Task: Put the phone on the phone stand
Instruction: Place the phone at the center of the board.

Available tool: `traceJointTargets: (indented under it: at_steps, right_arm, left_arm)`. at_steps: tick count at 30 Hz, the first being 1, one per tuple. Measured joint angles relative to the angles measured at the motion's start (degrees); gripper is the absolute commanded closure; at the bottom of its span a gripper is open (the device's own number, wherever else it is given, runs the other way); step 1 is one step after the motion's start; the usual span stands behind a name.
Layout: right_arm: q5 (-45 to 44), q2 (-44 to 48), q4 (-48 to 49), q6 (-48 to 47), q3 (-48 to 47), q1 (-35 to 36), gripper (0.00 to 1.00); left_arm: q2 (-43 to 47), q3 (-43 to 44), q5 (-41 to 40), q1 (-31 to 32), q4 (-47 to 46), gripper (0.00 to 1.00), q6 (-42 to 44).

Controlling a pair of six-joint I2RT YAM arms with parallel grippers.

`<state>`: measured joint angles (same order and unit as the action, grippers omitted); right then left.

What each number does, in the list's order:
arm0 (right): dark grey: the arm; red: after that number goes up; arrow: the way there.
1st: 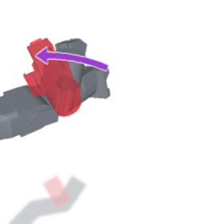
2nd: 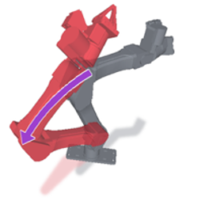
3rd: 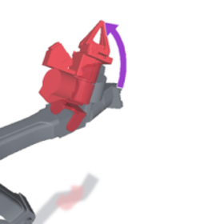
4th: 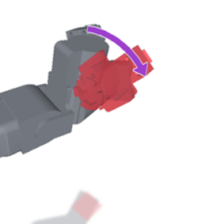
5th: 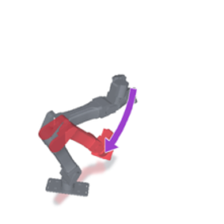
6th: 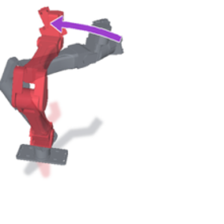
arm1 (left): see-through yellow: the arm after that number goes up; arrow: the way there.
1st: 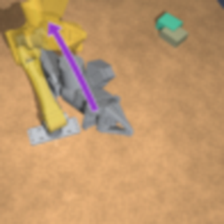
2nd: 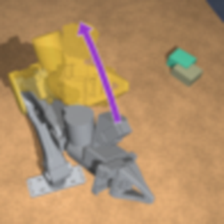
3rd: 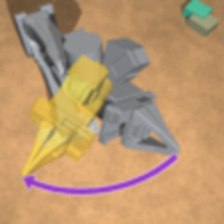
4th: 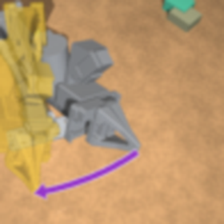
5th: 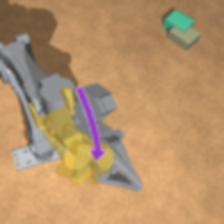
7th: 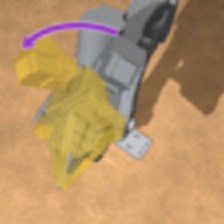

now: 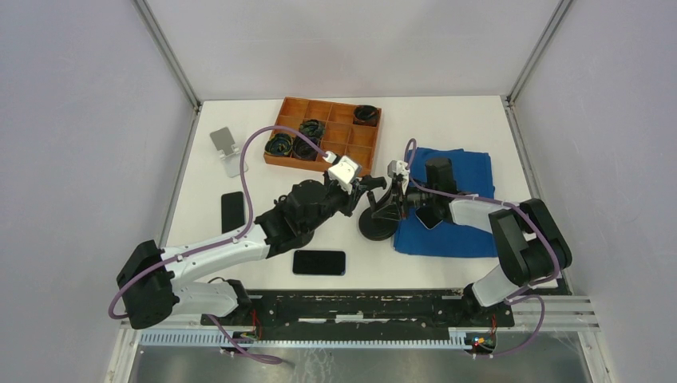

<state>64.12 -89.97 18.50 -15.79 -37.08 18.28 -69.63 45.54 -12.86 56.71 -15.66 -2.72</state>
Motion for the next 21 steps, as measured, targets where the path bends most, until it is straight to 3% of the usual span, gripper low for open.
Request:
traceJointTargets:
  at_steps: [12,17,21]
  right_arm:
    - [-0.07,-3.78,2.51,1.33,-1.57,0.74,0.91]
    - [-0.42,-4.76,3.56,2.54,-2.1,1.7,0.87]
    - [-0.85,-5.95,3.65,2.82,-2.86,1.97,0.76]
  left_arm:
    - [-0.59,-0.2,1.36,-1.01,0.09,0.98,2.03]
    - [-0.63,-0.17,1.44,-1.03,0.24,0.98,4.11]
    - [-1.25,-0.11,0.98,-1.03,0.33,0.98,5.79]
